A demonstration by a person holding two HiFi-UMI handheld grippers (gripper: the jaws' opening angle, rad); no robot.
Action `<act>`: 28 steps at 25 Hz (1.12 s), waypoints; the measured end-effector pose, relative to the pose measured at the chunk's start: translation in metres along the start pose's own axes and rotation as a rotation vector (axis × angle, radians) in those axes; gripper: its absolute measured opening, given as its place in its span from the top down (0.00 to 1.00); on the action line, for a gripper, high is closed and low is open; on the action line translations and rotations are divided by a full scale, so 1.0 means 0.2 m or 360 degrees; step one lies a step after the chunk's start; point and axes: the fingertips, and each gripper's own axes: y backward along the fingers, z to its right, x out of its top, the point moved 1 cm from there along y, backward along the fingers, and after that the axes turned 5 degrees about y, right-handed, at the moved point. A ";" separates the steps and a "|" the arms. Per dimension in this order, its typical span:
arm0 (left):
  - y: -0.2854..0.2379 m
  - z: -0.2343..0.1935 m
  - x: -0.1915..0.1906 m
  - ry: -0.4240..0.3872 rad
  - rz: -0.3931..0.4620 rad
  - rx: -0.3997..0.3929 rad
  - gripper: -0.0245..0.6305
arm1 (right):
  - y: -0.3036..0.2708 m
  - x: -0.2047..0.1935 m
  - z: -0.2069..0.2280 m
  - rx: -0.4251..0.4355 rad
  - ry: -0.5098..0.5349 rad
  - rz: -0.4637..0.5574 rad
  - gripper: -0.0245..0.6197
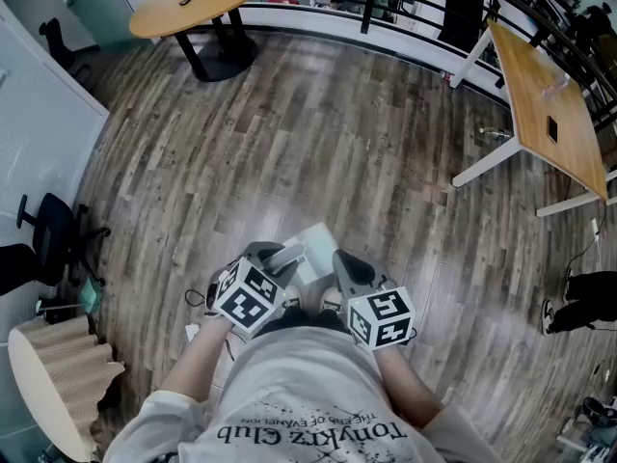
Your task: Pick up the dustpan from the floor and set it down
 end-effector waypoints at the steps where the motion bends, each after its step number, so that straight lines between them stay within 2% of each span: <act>1: 0.00 0.00 0.00 0.0000 0.0001 0.0001 0.78 | 0.00 0.00 0.00 -0.0001 -0.0001 0.0000 0.92; 16: -0.01 0.07 0.00 -0.0048 0.0012 -0.0027 0.78 | 0.03 -0.05 0.00 -0.0014 -0.0010 -0.0020 0.92; 28: -0.05 0.05 0.00 -0.0036 0.0002 -0.0029 0.78 | 0.03 -0.07 0.09 -0.0056 -0.0049 -0.0036 0.92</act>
